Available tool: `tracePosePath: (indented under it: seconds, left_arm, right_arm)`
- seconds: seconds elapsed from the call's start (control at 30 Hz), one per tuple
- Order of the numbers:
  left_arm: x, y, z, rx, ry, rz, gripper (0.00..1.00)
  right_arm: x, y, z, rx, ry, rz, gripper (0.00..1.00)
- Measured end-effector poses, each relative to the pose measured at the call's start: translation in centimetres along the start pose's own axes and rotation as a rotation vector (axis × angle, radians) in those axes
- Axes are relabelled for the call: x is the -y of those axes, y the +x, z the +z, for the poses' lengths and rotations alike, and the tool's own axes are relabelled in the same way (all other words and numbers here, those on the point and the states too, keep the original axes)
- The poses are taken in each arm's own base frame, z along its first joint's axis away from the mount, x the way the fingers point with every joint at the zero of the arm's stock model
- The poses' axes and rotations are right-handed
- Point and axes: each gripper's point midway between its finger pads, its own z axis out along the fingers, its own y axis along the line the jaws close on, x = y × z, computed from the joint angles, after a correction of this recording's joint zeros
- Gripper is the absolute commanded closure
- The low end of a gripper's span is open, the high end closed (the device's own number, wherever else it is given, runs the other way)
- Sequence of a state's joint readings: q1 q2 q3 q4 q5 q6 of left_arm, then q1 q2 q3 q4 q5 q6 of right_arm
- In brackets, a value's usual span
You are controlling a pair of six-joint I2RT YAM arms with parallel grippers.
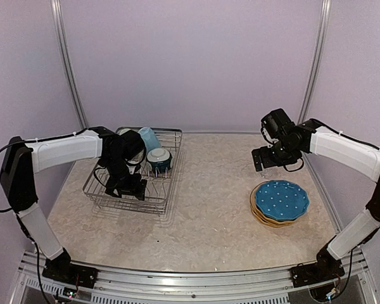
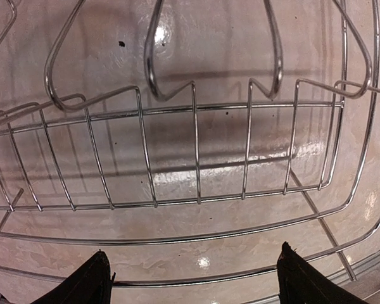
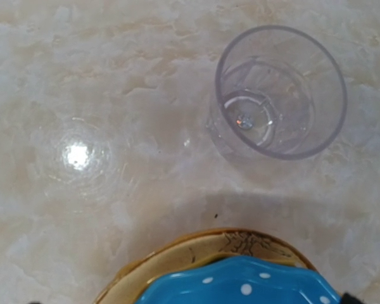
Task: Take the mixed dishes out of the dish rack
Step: Move the dish rack to the center of the board.
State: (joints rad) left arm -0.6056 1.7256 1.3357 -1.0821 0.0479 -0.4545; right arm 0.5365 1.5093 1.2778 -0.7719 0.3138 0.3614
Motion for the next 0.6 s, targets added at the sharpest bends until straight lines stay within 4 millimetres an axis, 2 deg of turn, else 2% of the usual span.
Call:
tracePosePath:
  seconds: [0.43,0.6]
  left_arm:
    - [0.9,5.9,0.8,-0.077,-0.02,-0.029,0.14]
    - [0.7,7.4,0.0,-0.083,-0.009,-0.058,0.14]
  right_arm:
    - [-0.3,-0.1,0.0,0.007,-0.004,-0.003,0.0]
    - [-0.5,-0.1,0.4,0.004,-0.005,-0.005,0.0]
